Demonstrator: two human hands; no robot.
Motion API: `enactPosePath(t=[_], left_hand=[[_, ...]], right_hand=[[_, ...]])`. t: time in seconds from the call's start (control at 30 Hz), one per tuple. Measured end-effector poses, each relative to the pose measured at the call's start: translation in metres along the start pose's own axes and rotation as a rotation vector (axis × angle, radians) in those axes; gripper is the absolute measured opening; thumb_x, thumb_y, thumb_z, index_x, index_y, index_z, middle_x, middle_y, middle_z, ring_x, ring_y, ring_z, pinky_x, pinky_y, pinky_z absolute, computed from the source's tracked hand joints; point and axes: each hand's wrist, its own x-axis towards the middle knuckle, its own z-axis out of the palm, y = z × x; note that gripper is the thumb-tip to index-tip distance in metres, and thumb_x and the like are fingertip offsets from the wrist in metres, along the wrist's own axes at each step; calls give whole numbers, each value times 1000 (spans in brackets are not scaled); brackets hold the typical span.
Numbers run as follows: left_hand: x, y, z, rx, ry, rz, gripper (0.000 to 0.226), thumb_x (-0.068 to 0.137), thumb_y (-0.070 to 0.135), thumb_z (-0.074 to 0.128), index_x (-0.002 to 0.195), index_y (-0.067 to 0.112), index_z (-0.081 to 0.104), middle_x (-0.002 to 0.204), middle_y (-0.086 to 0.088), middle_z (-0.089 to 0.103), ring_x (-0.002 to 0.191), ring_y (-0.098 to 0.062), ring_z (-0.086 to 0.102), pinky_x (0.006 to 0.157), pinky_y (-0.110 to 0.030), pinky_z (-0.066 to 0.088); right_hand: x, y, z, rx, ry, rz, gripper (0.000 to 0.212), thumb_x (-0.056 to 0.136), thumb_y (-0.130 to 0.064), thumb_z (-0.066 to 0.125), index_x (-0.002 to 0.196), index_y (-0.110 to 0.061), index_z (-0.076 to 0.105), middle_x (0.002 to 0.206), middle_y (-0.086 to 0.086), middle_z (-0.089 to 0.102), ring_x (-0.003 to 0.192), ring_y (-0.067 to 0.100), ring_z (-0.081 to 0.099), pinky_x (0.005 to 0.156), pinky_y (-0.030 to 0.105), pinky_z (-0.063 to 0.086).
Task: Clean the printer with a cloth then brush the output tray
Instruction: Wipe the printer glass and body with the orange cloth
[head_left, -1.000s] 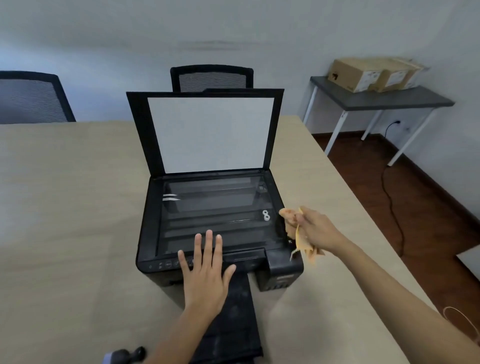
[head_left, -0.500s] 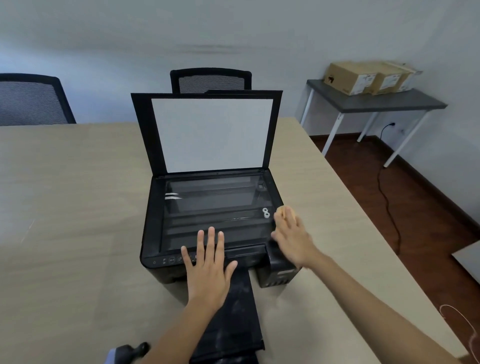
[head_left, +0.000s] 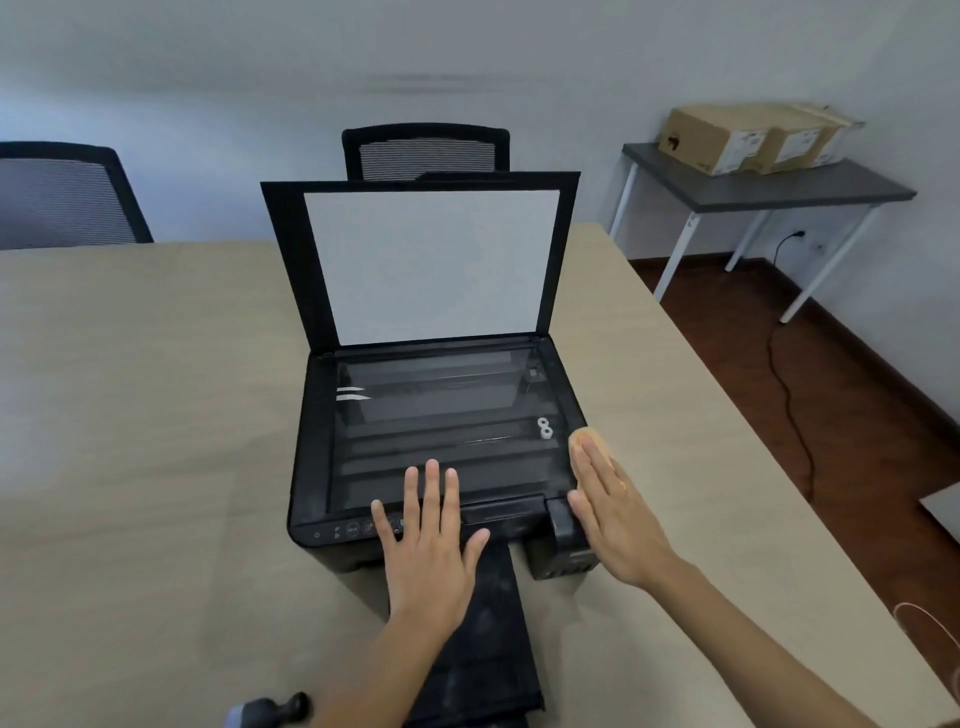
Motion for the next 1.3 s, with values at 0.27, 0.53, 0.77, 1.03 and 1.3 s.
enactPosePath(t=[0.27,0.53,0.77,1.03,1.3], left_hand=[[1,1,2,23,16,7,73,91,60,18,149,16,20,159,-8,18,147,-29,8,113,-61,-3],[1,1,1,7,-11,4,74,91,61,19,149,16,21,159,-8,19,147,-29,10,113,-61,-3],[0,1,2,17,-7,1,74,90,62,20,149,17,20,159,-8,19,147,-29,8,112,-61,-4],[0,2,-3,24,-36,4,73,90,61,22,148,17,24,158,-7,23,146,-28,13,112,-62,2],[1,2,1,-6,-24,-3,73,90,61,25,147,15,29,157,-7,24,146,-28,14,112,-63,5]], right_hand=[[33,11,0,-38,-41,-18,70,97,-51,2,152,-9,8,161,7,7,149,15,0,120,33,6],[31,19,4,-10,-102,-34,82,89,-60,-13,153,-13,10,161,3,2,149,25,1,121,41,5],[86,19,-4,2,-169,49,82,84,-60,-5,153,-16,8,162,2,-1,148,31,-3,119,48,11],[203,44,10,-20,-245,93,80,86,-56,0,152,-12,8,162,8,1,148,32,2,118,49,15],[108,34,-2,56,-178,-59,84,91,-61,-4,151,-6,16,161,9,9,148,25,6,121,38,9]])
